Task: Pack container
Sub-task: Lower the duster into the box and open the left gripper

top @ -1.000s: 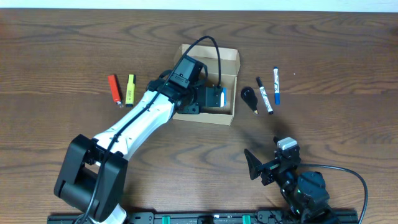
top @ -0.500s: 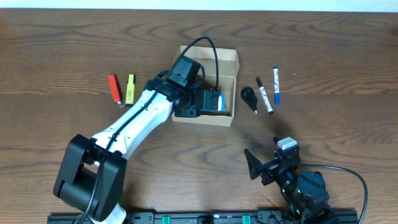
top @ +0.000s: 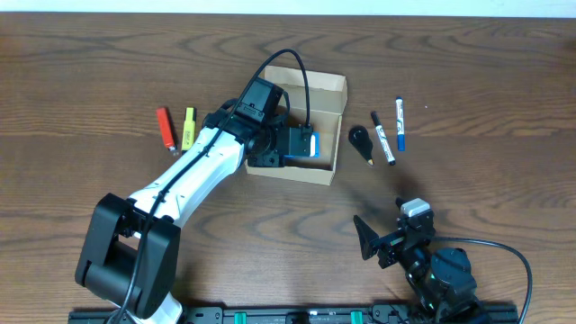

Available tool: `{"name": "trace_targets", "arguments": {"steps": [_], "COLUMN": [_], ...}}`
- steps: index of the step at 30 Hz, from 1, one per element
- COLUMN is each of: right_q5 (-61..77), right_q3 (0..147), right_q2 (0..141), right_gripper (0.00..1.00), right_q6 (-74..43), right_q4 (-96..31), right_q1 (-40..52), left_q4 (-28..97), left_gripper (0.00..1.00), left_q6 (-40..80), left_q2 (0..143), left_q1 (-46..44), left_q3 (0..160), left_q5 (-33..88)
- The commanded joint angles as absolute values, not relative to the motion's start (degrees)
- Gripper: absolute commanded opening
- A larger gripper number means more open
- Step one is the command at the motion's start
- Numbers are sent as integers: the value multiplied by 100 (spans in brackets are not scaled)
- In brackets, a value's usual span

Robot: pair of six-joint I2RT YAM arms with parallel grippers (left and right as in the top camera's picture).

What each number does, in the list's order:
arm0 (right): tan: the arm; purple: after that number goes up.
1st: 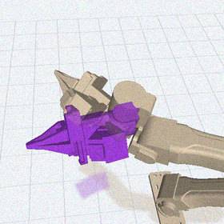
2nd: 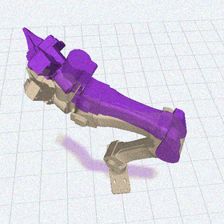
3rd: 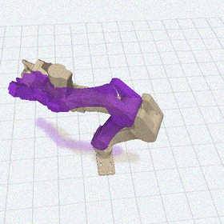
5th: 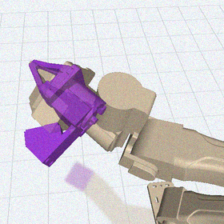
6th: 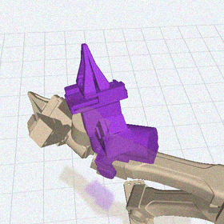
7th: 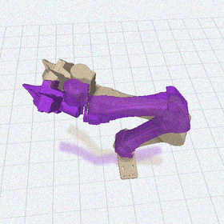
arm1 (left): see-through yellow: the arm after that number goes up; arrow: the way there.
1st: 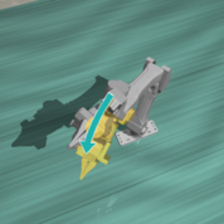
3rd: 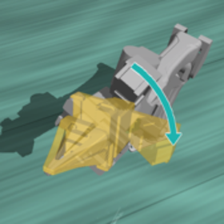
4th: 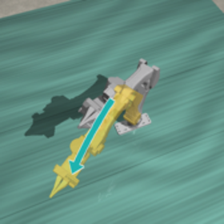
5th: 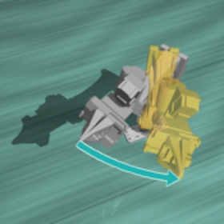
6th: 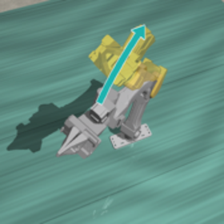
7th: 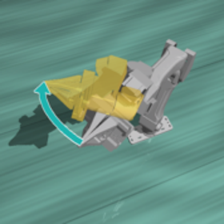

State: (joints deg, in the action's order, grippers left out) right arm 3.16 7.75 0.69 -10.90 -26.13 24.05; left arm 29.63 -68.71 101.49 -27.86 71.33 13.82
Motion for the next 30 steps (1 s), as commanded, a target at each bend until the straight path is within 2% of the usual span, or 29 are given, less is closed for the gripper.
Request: {"name": "trace_targets", "arguments": {"steps": [1, 16, 20, 24, 30], "right_q5": [283, 283, 283, 283, 283], "right_q3": [744, 744, 744, 744, 744], "right_q2": [32, 32, 32, 32, 32], "right_gripper": [99, 99, 99, 99, 99], "right_q6": [-1063, -1063, -1066, -1066, -1066], "right_q4": [-2615, -2615, -2615, -2615, -2615], "right_q1": [2436, 2436, 2436, 2436, 2436], "left_q4": [2978, 2982, 2998, 3138, 3354], "left_gripper": [62, 65, 69, 75, 74], "left_q6": [-6908, -6545, -5489, -3752, -2156], "left_q2": [10158, 10073, 9898, 9588, 8936], "left_q1": [-2759, -2762, -2757, -2742, -2598], "left_q3": [7218, 7537, 7977, 8436, 8665], "left_q5": [1505, 1503, 1358, 941, -478]}}
